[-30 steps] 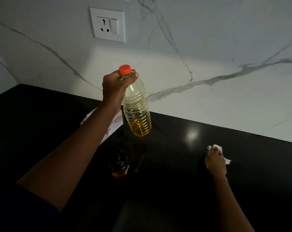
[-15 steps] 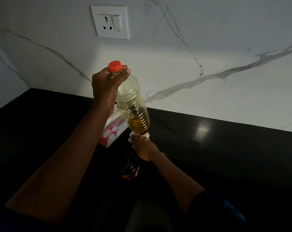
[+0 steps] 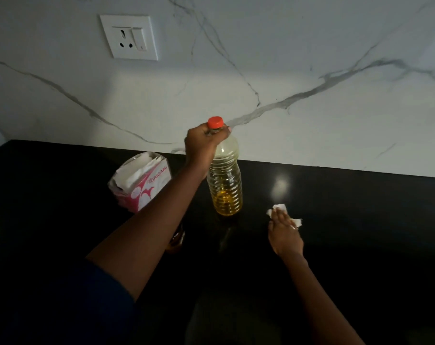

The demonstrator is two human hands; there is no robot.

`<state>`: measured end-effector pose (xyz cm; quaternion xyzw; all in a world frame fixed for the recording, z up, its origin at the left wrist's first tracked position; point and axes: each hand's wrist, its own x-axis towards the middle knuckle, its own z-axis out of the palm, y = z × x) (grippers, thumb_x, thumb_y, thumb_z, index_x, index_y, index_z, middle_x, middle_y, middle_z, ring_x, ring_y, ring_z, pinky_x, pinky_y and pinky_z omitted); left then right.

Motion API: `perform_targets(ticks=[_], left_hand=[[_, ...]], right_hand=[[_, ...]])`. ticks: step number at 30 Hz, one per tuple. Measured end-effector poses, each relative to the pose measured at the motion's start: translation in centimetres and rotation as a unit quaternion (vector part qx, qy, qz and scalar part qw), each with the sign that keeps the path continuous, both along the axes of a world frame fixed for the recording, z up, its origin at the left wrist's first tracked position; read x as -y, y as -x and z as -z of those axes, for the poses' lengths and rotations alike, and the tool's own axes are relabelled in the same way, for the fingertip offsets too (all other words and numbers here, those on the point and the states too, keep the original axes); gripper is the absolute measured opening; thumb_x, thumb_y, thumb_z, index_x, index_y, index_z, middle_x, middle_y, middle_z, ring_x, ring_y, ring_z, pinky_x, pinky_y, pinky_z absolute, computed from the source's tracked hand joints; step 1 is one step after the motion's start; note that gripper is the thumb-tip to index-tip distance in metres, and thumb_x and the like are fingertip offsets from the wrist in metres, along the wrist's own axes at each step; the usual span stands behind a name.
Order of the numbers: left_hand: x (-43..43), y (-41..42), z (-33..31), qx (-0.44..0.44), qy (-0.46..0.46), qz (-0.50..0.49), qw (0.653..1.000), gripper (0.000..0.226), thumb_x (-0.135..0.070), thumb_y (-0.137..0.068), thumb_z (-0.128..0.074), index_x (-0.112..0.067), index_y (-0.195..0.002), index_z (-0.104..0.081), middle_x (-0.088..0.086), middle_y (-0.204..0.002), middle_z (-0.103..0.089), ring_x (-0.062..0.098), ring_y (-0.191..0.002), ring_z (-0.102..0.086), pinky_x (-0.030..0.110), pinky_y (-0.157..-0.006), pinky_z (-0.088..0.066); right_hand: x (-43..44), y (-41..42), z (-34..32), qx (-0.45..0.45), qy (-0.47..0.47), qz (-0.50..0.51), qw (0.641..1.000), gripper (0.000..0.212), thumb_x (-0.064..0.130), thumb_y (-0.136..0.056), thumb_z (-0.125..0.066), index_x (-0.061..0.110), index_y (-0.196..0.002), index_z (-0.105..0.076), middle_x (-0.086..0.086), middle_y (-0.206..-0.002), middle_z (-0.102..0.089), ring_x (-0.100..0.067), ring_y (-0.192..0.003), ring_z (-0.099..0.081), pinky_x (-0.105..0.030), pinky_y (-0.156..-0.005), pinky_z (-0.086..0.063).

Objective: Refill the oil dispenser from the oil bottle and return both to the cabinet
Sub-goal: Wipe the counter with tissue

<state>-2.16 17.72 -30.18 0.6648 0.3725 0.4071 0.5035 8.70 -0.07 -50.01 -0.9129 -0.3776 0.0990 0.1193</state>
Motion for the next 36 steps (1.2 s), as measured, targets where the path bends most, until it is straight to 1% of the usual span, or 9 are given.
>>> perform_targets(ticks=[4,10,16,18,20,24,30,33,36], left_hand=[[1.8,-1.2,1.2,-0.016,-0.001,0.029,0.999,0.025,-0.028,-0.08,-0.071,-0.009,-0.095,-0.071,0.001,-0.088,-0.069,0.015,-0.088,-0.062,0.028,-0.08,-0.047],[2.7,-1.3,1.5,-0.049,-0.036,0.08,0.995,0.032,-0.032,-0.082,-0.069,-0.008,-0.103,-0.068,0.004,-0.102,-0.069,0.015,-0.096,-0.061,0.019,-0.076,-0.041],[2.4,-1.4,1.2,-0.109,-0.05,0.112,0.986,0.056,-0.048,-0.077,-0.068,-0.018,-0.122,-0.054,0.003,-0.123,-0.06,0.021,-0.114,-0.055,0.04,-0.099,-0.042],[2.4,-1.3,1.1,-0.136,-0.056,0.123,0.981,0.061,-0.055,-0.075,-0.067,-0.018,-0.121,-0.054,0.003,-0.124,-0.06,0.024,-0.117,-0.054,0.049,-0.103,-0.039],[2.5,-0.9,1.0,-0.155,-0.055,0.136,0.977,0.07,-0.061,-0.07,-0.067,-0.02,-0.124,-0.051,0.003,-0.13,-0.056,0.025,-0.122,-0.05,0.051,-0.105,-0.037],[1.9,1.2,0.4,-0.137,-0.035,0.173,0.975,0.071,-0.045,-0.076,-0.07,-0.02,-0.136,-0.041,0.002,-0.145,-0.042,0.023,-0.133,-0.038,0.039,-0.106,-0.036],[0.5,8.2,0.5,-0.112,-0.068,0.142,0.981,0.061,-0.035,-0.079,-0.071,-0.02,-0.132,-0.046,0.0,-0.138,-0.048,0.015,-0.128,-0.042,0.027,-0.099,-0.036],[0.1,12.5,2.4,-0.053,-0.029,0.067,0.996,0.06,-0.029,-0.078,-0.073,-0.017,-0.131,-0.048,0.0,-0.134,-0.051,0.016,-0.127,-0.045,0.028,-0.102,-0.038],[0.4,16.6,6.1,-0.06,0.052,0.025,0.996,0.081,-0.015,-0.072,-0.077,-0.018,-0.14,-0.033,0.005,-0.145,-0.035,0.02,-0.133,-0.034,0.034,-0.103,-0.038]], right_hand=[[3.9,-0.8,0.8,-0.001,0.018,0.048,0.999,0.049,0.02,-0.1,-0.022,0.009,-0.148,-0.018,-0.006,-0.157,-0.012,-0.017,-0.145,-0.007,-0.034,-0.118,-0.01],[6.4,0.5,0.8,-0.014,0.029,0.079,0.996,0.05,0.022,-0.1,-0.023,0.009,-0.148,-0.015,-0.007,-0.157,-0.01,-0.019,-0.145,-0.005,-0.037,-0.117,-0.011],[7.1,2.5,0.3,-0.023,0.03,0.076,0.996,0.05,0.025,-0.101,-0.021,0.01,-0.148,-0.012,-0.007,-0.157,-0.006,-0.02,-0.145,-0.001,-0.038,-0.118,-0.009],[7.3,3.3,0.2,-0.022,0.032,0.072,0.997,0.05,0.025,-0.101,-0.021,0.01,-0.148,-0.01,-0.008,-0.157,-0.004,-0.021,-0.145,-0.001,-0.038,-0.118,-0.008],[7.4,4.1,0.2,-0.015,0.036,0.065,0.997,0.051,0.026,-0.101,-0.02,0.009,-0.148,-0.009,-0.008,-0.157,-0.003,-0.021,-0.145,0.0,-0.038,-0.118,-0.008],[7.6,5.3,0.3,0.0,0.041,0.052,0.998,0.052,0.029,-0.101,-0.019,0.009,-0.148,-0.007,-0.008,-0.157,-0.002,-0.021,-0.145,-0.001,-0.037,-0.118,-0.008],[6.7,6.6,-0.1,0.011,0.038,0.057,0.998,0.053,0.029,-0.101,-0.02,0.008,-0.148,-0.007,-0.01,-0.157,-0.005,-0.023,-0.145,-0.004,-0.037,-0.117,-0.009],[6.1,7.2,-0.2,0.018,0.039,0.059,0.997,0.053,0.029,-0.101,-0.022,0.007,-0.148,-0.008,-0.011,-0.157,-0.007,-0.024,-0.145,-0.006,-0.038,-0.117,-0.011],[5.6,8.0,-0.1,0.02,0.032,0.071,0.997,0.053,0.03,-0.101,-0.021,0.006,-0.148,-0.01,-0.011,-0.156,-0.01,-0.024,-0.145,-0.007,-0.038,-0.117,-0.011]])
